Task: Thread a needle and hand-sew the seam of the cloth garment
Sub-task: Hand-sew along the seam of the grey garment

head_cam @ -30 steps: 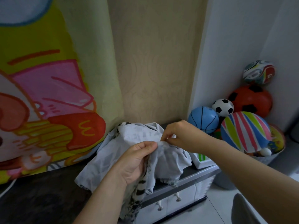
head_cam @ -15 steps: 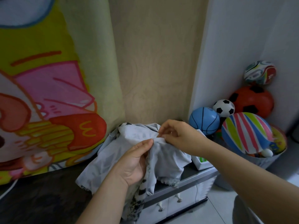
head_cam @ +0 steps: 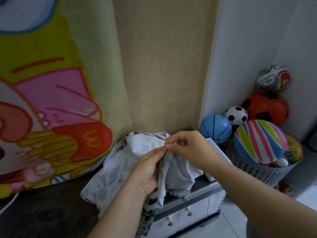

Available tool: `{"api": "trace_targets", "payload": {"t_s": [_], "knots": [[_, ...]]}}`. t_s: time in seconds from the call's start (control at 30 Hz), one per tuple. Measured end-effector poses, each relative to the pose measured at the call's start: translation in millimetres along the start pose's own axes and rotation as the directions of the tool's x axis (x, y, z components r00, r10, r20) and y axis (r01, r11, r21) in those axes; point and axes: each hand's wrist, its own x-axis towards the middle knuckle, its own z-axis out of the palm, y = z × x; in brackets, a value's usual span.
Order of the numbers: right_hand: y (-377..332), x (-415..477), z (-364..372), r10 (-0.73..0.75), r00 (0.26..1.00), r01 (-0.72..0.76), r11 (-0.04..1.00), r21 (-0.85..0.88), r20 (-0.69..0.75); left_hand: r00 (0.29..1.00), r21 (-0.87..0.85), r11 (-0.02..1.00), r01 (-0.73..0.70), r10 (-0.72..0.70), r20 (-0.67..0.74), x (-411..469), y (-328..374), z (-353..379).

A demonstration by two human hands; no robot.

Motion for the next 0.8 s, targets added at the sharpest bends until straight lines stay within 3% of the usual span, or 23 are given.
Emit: {"api": "trace_targets", "payload": {"t_s": [0.13,0.17,0.27,0.37,0.43,0.5,0.53,0.6,0.67,0.73,0.8], "knots": [[-21.2,4.8,-12.1,0.098,0.966,-0.021,0.952,0.305,-0.238,0.995,0.017,0.998,0.054,-0.053,-0.08,10.0,-2.9,-2.4],[-28.5,8.3,-17.4,0.139,0.952,0.001,0.89,0.456,-0.273,0.993,0.033,0.998,0.058,-0.054,-0.101,12.9,-4.9,-3.9],[-52.0,15.6,-32.6,0.203,0.949,0.1,0.528,0.843,-0.24,0.985,0.121,0.991,0.051,-0.03,-0.169,18.3,-9.8,-5.7],[-66.4,15.9,-45.3,0.252,0.942,0.141,0.3,0.943,-0.221,0.979,0.179,0.983,0.041,-0.003,-0.205,20.4,-11.5,-7.4],[-65.0,14.3,-48.1,0.267,0.946,0.084,0.348,0.934,-0.184,0.979,0.208,0.978,0.034,0.009,-0.206,21.2,-11.3,-10.1],[-54.2,7.8,-43.3,0.263,0.958,-0.053,0.553,0.831,-0.114,0.982,0.209,0.977,0.029,0.011,-0.19,20.1,-11.0,-10.7],[-46.2,2.8,-38.6,0.25,0.965,-0.13,0.704,0.698,-0.072,0.984,0.194,0.981,0.025,0.01,-0.177,18.8,-10.6,-9.9],[-30.1,-8.2,-28.1,0.178,0.984,-0.172,0.965,0.197,-0.014,0.989,0.177,0.984,0.012,0.015,-0.147,16.7,-10.0,-8.2],[-16.7,-12.6,-17.9,0.095,0.995,-0.093,0.979,-0.181,0.0,0.99,0.212,0.977,-0.021,0.049,-0.13,15.3,-9.4,-6.5],[-8.6,-12.7,-10.5,0.076,0.997,-0.078,0.94,-0.331,-0.017,0.99,0.227,0.973,-0.05,0.079,-0.119,13.2,-8.7,-3.8],[-4.9,-10.2,-6.9,0.066,0.997,-0.073,0.926,-0.37,-0.032,0.987,0.255,0.965,-0.059,0.094,-0.13,13.2,-8.0,-3.6]]}}
